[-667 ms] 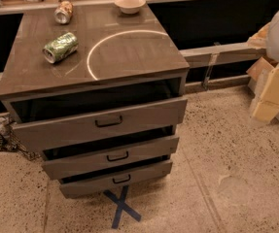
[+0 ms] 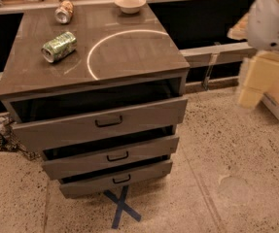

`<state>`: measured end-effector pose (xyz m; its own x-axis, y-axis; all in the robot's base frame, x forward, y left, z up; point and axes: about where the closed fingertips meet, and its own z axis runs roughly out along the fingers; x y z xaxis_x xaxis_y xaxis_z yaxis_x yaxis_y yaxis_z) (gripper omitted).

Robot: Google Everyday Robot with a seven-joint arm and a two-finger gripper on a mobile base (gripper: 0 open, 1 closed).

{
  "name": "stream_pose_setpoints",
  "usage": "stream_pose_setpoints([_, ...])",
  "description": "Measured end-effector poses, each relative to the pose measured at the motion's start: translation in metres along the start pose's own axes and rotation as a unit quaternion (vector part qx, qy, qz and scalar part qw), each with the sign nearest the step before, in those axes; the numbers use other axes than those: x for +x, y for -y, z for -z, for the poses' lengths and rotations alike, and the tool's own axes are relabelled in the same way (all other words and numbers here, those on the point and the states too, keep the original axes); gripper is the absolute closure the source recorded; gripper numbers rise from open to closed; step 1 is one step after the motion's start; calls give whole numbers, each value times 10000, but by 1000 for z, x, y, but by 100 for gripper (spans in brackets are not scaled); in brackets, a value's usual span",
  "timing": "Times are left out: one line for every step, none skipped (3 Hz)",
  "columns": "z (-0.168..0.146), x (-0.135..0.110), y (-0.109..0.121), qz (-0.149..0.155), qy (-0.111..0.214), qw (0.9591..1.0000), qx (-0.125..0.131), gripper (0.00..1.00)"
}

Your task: Place green can upright

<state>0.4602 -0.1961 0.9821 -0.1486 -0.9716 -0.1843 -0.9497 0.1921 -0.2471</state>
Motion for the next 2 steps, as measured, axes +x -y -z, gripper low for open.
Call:
stream_pose_setpoints([-10, -45, 35, 694, -43, 9975, -152, 0])
stream_pose_setpoints([-23, -103, 69, 1480, -48, 9889, -149, 0])
